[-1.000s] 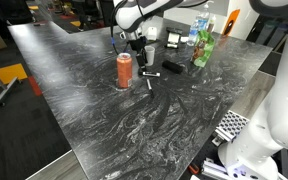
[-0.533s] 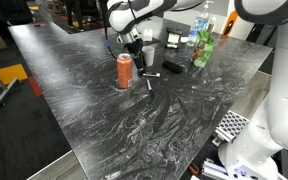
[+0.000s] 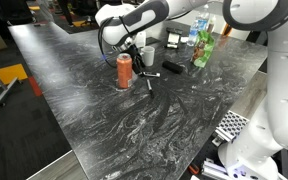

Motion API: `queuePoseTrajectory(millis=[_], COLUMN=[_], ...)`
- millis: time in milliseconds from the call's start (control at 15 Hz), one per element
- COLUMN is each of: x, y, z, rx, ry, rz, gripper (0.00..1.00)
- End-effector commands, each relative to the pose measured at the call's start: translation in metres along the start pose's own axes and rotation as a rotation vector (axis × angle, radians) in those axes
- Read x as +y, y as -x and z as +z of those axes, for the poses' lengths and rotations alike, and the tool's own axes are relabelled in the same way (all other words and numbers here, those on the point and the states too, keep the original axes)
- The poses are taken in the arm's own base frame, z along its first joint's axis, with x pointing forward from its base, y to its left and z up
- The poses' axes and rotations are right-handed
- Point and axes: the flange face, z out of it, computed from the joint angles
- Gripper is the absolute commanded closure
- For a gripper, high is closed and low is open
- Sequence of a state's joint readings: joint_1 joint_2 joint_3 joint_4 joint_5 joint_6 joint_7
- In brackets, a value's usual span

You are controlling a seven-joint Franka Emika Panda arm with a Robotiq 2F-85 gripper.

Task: Pick up one black marker and put it in the white mug

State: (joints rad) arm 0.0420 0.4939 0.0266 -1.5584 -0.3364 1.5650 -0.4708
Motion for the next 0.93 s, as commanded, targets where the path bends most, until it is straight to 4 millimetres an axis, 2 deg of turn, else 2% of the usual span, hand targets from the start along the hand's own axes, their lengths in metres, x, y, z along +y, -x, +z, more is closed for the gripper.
queuePoseTrajectory(millis=[0, 333, 467, 867], x=[0.002, 0.006, 0.008, 0.012], y=[-0.005, -0.008, -0.008, -0.006], z=[0.000, 0.009, 0.011, 0.012], rx=[-0.043, -0.044, -0.044, -0.046], ry=[0.024, -0.013, -0.021, -0.039], rz=[0.017, -0.005, -0.011, -0.016], gripper=[0.00, 0.00, 0.26, 0.70])
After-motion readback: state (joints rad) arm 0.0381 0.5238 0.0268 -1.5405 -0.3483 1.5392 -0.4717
